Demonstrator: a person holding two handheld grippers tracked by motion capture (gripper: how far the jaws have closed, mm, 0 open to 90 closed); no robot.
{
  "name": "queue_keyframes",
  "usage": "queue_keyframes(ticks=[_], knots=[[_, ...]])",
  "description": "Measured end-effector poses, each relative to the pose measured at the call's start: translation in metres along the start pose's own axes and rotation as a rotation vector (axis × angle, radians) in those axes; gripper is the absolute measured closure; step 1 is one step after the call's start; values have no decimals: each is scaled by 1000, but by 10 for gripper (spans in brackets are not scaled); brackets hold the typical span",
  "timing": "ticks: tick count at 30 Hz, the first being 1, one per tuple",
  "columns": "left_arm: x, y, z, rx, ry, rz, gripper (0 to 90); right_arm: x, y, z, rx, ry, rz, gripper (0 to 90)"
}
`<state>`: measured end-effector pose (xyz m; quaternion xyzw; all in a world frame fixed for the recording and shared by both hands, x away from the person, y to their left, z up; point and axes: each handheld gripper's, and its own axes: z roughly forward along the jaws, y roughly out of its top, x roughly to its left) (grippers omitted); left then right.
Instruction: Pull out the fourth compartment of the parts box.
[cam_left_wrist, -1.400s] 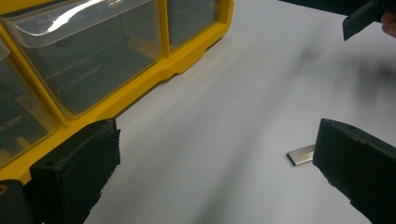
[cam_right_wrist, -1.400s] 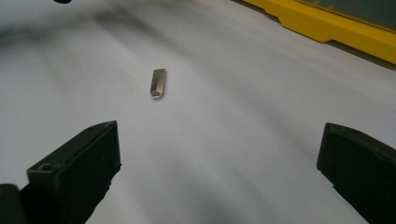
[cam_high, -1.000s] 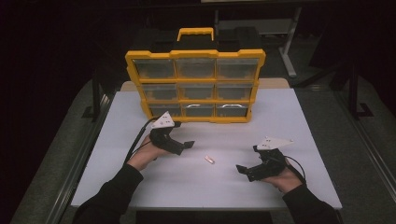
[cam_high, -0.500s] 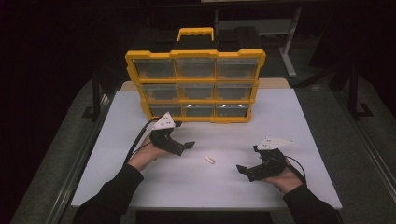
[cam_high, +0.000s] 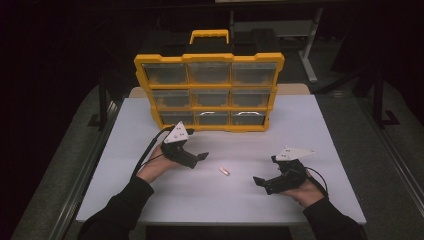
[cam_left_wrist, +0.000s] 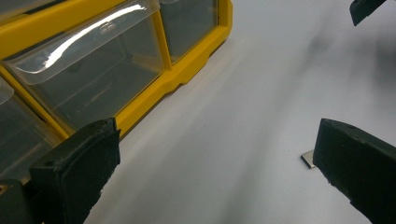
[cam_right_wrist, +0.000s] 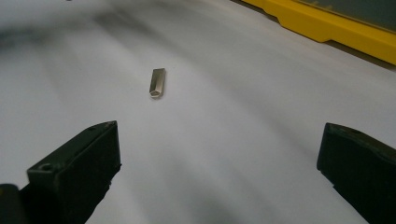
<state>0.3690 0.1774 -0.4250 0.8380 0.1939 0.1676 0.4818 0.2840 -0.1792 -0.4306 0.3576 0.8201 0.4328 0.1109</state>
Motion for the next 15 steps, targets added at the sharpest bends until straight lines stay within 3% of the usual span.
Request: queue_keyframes(ticks=[15], knots=[[-2, 1, -3, -21, 32, 49, 3, 0, 0, 0, 0, -2, 1, 0]])
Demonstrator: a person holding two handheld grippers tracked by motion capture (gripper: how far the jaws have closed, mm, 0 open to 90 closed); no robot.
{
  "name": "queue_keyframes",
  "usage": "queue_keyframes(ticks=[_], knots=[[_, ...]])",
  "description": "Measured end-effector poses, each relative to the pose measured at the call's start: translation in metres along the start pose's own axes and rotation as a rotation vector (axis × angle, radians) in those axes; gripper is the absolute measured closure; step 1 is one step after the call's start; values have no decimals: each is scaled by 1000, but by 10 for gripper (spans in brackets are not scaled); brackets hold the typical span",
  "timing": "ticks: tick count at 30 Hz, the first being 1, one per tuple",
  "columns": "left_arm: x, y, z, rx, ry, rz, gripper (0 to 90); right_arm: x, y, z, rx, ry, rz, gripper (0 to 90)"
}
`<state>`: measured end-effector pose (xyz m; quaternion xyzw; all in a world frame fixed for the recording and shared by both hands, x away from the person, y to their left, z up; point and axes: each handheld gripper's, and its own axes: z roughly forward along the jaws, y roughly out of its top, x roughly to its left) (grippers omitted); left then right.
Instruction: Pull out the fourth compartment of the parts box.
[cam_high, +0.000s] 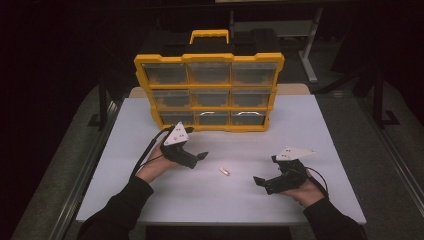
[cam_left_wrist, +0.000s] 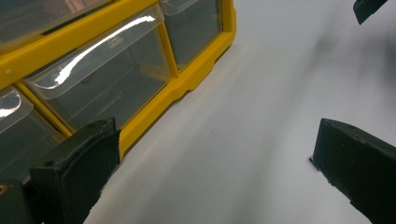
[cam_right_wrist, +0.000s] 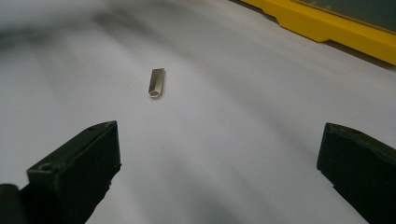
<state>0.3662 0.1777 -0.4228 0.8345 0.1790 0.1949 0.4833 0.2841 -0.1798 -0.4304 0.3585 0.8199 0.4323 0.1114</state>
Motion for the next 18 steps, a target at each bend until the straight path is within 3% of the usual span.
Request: queue_keyframes(ticks=[18], knots=[[-2, 1, -1, -13, 26, 49, 3, 0, 0, 0, 0, 1, 0, 0]])
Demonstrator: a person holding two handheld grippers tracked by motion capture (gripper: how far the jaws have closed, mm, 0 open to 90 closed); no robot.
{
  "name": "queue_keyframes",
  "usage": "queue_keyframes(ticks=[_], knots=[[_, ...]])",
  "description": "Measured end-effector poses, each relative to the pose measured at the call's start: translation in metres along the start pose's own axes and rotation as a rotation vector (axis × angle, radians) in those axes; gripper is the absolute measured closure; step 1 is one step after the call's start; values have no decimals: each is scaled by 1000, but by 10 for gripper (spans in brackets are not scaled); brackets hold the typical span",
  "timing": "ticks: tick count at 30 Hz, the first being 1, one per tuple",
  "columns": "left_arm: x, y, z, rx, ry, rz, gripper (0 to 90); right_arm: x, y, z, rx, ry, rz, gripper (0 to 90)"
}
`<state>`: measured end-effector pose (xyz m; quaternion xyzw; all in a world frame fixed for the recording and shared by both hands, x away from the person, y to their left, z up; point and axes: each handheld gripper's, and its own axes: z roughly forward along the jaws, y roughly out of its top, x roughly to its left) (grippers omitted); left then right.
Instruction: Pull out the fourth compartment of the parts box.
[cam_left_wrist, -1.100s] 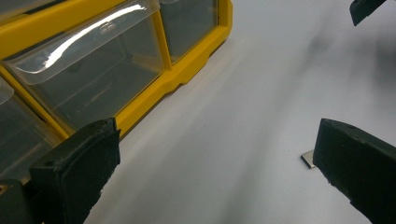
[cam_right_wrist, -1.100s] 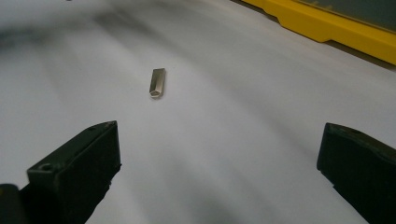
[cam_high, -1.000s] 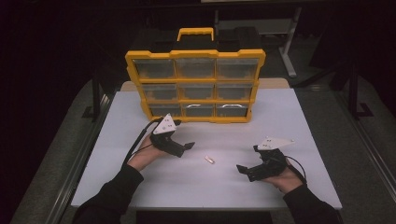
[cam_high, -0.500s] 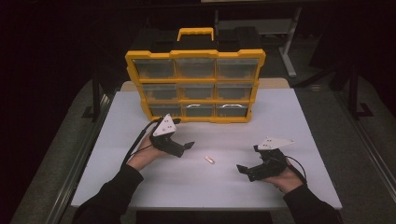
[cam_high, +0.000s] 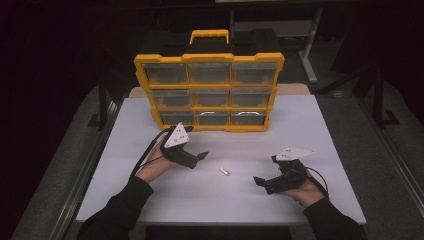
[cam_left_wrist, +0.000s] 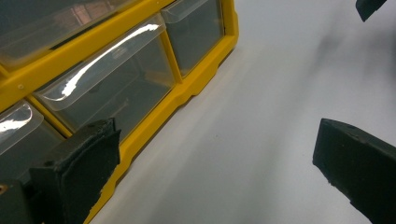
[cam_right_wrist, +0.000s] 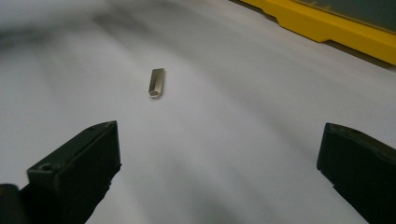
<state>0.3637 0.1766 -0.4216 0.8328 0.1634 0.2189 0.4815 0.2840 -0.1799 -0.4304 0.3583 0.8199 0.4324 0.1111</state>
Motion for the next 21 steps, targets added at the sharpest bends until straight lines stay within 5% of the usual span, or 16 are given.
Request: queue_keyframes(ticks=[21], knots=[[-3, 1, -1, -13, 39, 59, 3, 0, 0, 0, 0, -1, 0, 0]])
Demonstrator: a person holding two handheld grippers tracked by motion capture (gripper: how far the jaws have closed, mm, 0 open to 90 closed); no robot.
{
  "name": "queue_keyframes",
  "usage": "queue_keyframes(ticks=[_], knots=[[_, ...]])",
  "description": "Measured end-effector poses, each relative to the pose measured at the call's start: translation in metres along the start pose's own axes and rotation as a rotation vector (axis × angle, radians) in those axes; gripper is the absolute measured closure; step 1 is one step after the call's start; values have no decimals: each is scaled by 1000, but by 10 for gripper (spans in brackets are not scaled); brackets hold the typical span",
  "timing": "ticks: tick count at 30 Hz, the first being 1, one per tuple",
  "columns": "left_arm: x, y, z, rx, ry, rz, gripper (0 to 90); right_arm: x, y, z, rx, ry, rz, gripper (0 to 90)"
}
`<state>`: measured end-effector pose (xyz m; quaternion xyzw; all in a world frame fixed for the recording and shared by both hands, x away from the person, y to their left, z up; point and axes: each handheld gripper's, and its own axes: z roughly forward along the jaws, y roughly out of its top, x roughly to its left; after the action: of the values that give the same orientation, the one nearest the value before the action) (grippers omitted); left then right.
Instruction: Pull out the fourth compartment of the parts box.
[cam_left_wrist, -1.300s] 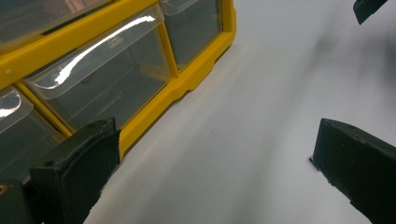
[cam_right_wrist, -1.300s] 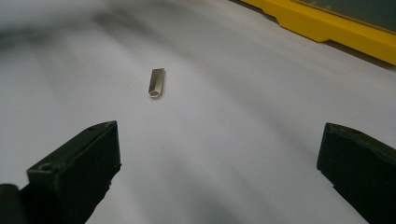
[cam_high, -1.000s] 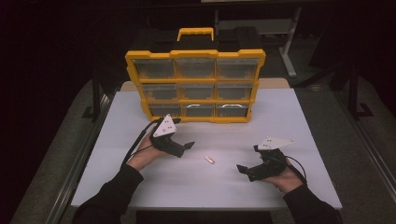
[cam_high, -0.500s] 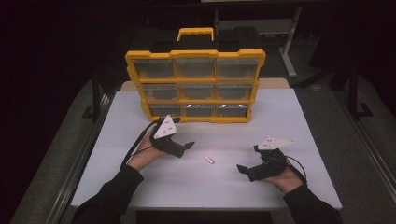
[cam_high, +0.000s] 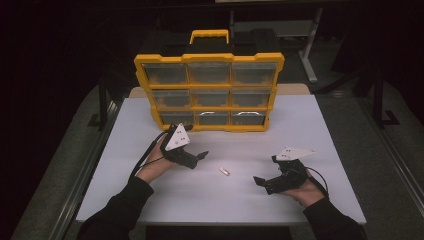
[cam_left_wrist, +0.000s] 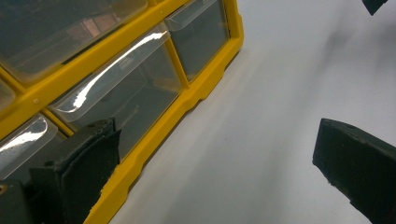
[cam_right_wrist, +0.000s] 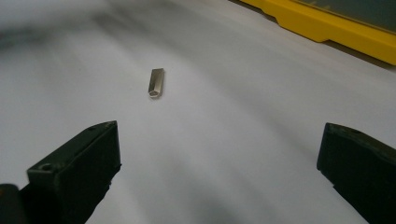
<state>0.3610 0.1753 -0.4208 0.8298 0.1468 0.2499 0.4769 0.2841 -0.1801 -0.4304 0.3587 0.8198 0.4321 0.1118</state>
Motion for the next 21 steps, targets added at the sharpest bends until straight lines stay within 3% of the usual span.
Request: queue_keyframes(ticks=[21], knots=[[-4, 0, -1, -2, 51, 84, 3, 0, 0, -1, 0, -1, 0, 0]])
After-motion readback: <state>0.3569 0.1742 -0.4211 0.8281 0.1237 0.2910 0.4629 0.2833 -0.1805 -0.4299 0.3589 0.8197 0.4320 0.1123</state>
